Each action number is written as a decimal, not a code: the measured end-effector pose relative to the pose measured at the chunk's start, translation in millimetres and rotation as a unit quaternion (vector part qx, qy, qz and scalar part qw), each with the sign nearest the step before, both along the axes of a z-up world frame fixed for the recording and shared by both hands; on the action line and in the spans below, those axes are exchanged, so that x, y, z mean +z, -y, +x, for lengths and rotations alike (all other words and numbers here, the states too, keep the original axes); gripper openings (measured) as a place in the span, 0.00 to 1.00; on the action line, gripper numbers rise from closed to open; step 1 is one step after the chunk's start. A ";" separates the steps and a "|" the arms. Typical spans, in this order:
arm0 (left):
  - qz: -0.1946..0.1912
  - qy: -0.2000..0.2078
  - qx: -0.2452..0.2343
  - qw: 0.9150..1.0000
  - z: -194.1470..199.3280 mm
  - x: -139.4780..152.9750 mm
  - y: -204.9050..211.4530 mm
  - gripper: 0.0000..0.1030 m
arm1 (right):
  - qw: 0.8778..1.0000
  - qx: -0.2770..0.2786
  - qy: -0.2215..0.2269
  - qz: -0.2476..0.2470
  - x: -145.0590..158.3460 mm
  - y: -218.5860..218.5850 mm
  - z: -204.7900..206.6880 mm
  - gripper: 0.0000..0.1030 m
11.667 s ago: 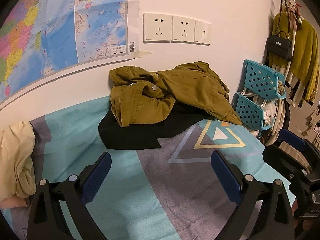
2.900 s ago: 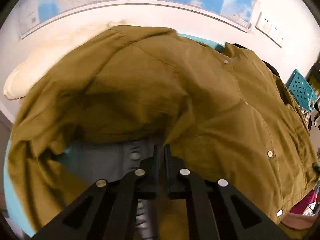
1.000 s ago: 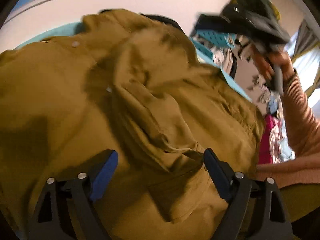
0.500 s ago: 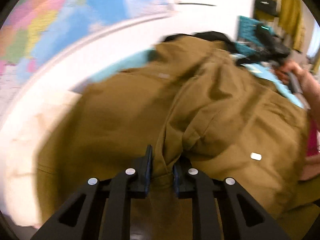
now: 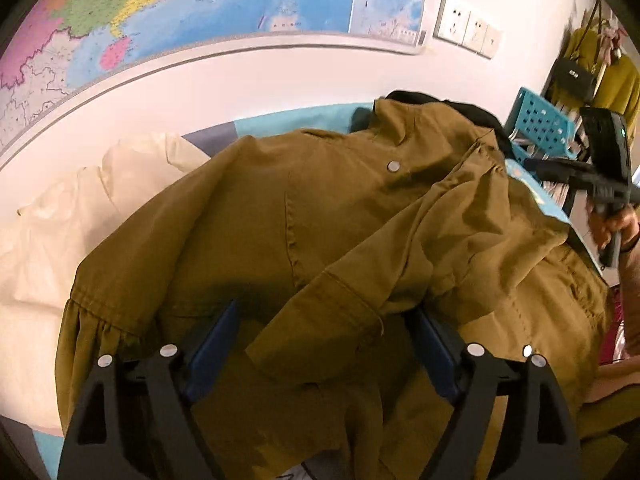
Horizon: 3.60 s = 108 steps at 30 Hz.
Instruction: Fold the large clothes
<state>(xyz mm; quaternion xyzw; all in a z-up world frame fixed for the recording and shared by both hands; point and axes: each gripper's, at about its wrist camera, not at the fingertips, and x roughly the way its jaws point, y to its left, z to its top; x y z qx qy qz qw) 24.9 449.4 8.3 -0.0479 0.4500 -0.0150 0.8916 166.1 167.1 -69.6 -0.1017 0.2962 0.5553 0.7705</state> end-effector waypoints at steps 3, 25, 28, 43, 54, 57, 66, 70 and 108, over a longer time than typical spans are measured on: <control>-0.001 -0.001 -0.009 1.000 0.9 -2.3 3.3 0.79 | 0.997 0.002 0.058 -0.055 -15.2 -48.4 -3.7 0.49; -0.027 -0.011 0.039 0.999 33.5 2.0 -25.6 0.06 | 0.979 0.132 0.066 -0.139 -57.4 -119.6 -68.5 0.06; -0.021 -0.035 0.053 0.998 36.8 5.0 -27.0 0.13 | 0.975 0.136 0.067 -0.163 -73.4 -109.7 -69.1 0.05; 0.110 0.043 0.076 0.990 -30.4 37.1 -12.6 0.61 | 0.990 0.095 -0.004 -0.101 -50.6 -161.0 -40.5 0.24; 0.183 -0.023 0.156 0.970 -132.3 -3.6 -51.2 0.68 | 0.989 0.141 -0.011 -0.051 -24.1 -140.2 -84.1 0.49; 0.197 -0.017 0.134 0.971 -147.3 -12.2 -41.0 0.62 | 0.979 0.200 -0.014 -0.039 -20.4 -154.6 -119.7 0.50; 0.107 0.010 0.160 0.981 -159.7 19.2 -67.7 0.12 | 0.932 0.360 -0.045 -0.023 -48.7 -212.8 -235.9 0.77; 0.068 0.012 0.148 0.987 -152.1 41.1 -72.3 0.12 | 0.922 0.383 -0.059 -0.003 -53.8 -228.7 -276.3 0.86; 0.024 0.015 0.087 0.996 -6.1 6.5 -10.9 0.61 | 0.963 -0.040 -0.251 0.087 -58.0 24.9 69.6 0.33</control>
